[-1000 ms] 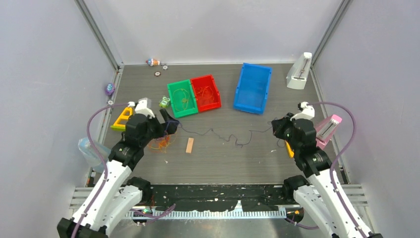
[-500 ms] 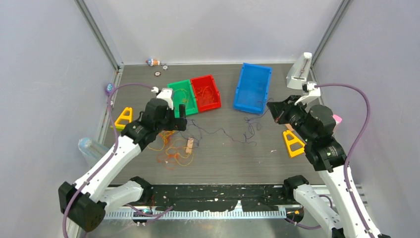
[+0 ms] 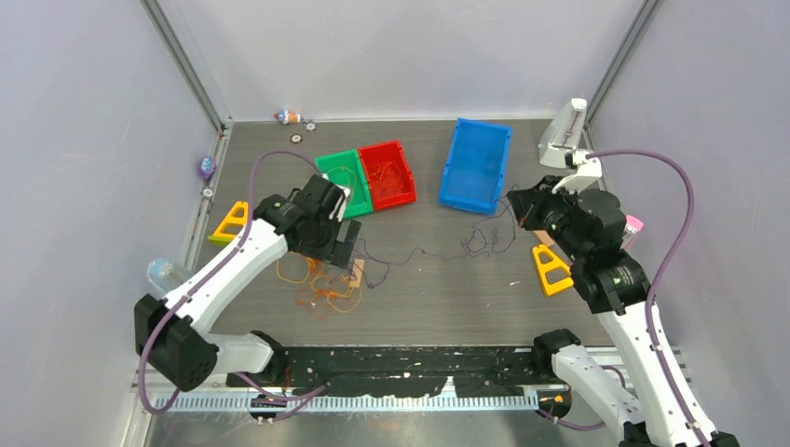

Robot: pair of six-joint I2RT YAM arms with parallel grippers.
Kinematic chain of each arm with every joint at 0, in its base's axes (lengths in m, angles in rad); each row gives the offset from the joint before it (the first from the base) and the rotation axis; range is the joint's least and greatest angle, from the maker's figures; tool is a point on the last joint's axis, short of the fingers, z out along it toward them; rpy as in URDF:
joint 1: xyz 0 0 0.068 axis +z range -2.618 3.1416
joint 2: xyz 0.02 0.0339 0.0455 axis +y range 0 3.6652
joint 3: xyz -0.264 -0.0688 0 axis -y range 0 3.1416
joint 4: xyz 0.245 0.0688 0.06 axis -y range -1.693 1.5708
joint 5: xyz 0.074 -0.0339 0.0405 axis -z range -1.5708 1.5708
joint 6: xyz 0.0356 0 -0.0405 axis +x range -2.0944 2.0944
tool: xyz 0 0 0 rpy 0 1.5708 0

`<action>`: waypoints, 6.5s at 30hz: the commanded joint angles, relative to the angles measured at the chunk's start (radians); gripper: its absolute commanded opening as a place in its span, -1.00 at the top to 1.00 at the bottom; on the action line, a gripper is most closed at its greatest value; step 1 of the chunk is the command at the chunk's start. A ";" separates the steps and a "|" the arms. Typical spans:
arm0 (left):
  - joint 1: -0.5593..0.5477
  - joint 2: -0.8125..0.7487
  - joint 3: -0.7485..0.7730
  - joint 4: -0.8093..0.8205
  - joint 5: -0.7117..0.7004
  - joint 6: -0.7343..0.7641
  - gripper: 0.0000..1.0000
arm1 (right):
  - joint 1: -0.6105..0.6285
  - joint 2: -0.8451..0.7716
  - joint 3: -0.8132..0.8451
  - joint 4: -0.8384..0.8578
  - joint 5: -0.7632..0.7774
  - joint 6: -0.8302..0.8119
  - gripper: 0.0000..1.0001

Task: Untangle the cables

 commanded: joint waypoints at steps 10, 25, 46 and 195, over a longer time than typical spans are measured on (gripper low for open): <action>-0.121 0.148 0.117 -0.417 -0.108 -0.002 -0.97 | -0.001 0.019 0.004 -0.029 0.030 -0.036 0.89; -0.308 0.365 0.151 -0.451 0.071 0.049 -0.92 | -0.001 0.006 -0.035 -0.025 0.036 -0.056 0.89; -0.206 0.147 -0.351 0.542 1.055 -0.683 -0.99 | -0.004 0.034 -0.070 0.030 0.033 -0.035 0.86; 0.130 -0.518 -0.345 0.568 0.056 -0.166 0.94 | 0.088 0.830 1.129 0.097 0.418 -0.247 0.89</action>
